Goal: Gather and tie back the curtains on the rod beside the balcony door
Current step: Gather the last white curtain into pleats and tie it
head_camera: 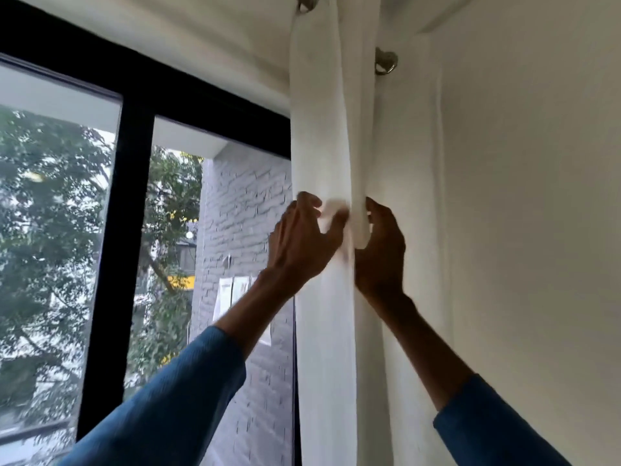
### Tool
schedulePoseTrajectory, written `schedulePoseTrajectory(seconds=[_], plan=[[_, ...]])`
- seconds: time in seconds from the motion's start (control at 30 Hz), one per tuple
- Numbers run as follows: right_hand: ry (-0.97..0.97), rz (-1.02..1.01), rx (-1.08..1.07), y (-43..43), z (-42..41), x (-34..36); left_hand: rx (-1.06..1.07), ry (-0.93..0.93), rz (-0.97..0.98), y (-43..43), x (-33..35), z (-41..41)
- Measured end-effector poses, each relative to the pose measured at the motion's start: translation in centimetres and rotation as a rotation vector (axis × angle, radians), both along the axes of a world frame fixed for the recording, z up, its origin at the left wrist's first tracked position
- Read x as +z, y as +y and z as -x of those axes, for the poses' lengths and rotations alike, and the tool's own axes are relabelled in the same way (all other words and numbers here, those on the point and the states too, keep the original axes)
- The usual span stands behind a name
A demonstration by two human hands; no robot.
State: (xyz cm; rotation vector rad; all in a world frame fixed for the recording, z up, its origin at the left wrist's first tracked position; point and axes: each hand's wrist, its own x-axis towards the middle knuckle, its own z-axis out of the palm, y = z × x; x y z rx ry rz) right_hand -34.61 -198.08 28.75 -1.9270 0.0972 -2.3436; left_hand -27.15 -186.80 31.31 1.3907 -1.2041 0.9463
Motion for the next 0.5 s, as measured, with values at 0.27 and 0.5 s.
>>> schedulePoseTrajectory(seconds=[0.27,0.5], plan=[[0.011,0.002,0.122,0.3,-3.0,2.2,0.132,0.065,0.188,-1.0,8.2,3.0],[-0.048,0.31,-0.409,1.2,-2.6,6.7,0.365,0.037,0.24,1.4,12.3,-1.6]])
